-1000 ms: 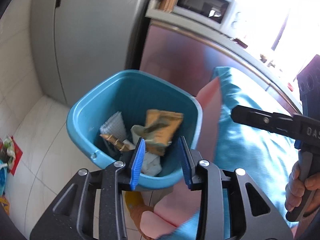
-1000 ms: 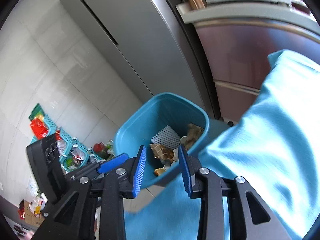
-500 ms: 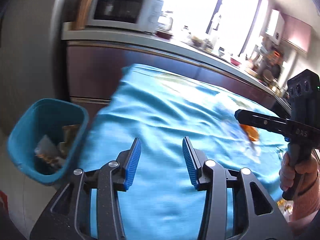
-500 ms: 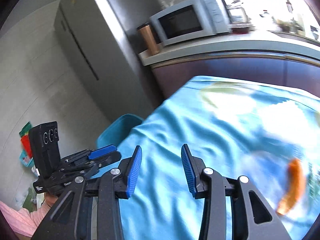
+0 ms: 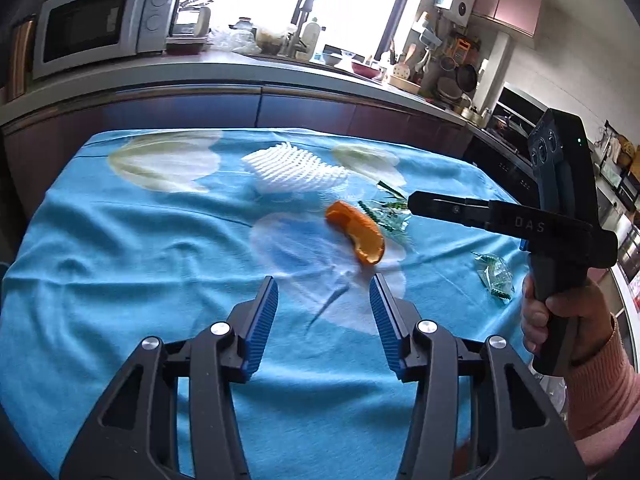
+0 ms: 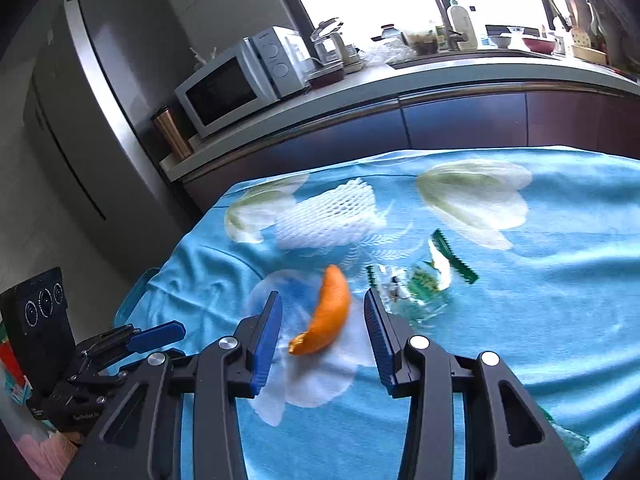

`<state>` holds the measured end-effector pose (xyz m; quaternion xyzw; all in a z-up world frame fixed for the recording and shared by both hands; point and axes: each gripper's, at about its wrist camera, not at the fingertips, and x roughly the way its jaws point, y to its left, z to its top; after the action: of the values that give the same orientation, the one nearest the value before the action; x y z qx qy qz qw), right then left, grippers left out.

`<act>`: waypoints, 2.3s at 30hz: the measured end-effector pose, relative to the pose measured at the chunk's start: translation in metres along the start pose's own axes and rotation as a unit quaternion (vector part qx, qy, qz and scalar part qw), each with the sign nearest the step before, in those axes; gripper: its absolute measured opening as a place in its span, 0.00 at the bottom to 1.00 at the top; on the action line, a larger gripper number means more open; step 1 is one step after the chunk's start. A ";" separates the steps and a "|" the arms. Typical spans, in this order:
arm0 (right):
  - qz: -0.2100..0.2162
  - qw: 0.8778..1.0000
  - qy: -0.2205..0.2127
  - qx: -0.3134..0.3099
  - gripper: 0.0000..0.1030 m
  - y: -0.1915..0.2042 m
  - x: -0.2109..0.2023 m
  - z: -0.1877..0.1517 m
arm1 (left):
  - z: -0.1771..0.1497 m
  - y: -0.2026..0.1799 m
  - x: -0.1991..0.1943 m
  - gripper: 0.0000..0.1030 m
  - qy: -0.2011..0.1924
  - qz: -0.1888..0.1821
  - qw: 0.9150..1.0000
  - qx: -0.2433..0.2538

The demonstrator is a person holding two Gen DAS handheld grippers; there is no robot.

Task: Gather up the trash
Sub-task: 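Withdraw both open tools from the bin toward the table, then grasp the orange peel with the left tool while the right tool grasps a clear candy wrapper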

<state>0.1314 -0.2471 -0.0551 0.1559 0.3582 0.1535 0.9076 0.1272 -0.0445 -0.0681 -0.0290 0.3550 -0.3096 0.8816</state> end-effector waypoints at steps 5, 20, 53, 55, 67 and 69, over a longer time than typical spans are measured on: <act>-0.020 1.000 -0.010 0.021 0.45 -0.027 -0.007 0.003 | 0.011 -0.023 0.028 0.47 0.019 -0.020 0.999 0.018; -0.043 0.998 0.020 0.032 0.53 -0.062 0.018 0.019 | 0.033 -0.044 0.090 0.41 0.062 -0.003 0.998 0.027; 0.019 0.999 0.034 0.032 0.06 -0.045 0.029 0.013 | 0.024 -0.016 0.051 0.13 0.030 0.004 1.000 -0.005; 0.030 0.999 0.030 0.034 0.06 -0.039 0.026 0.012 | 0.024 -0.012 0.042 0.13 0.023 0.005 1.000 -0.010; 0.078 0.996 0.023 0.034 0.06 -0.008 0.023 -0.002 | 0.017 -0.001 0.000 0.12 -0.008 0.023 1.000 -0.019; 0.083 0.996 0.023 0.032 0.06 -0.003 0.023 -0.003 | 0.016 0.001 -0.007 0.12 -0.014 0.026 0.999 -0.018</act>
<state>0.1461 -0.2401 -0.0724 0.2106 0.3698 0.2204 0.8777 0.1337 -0.0426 -0.0524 -0.0395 0.3487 -0.2794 0.8937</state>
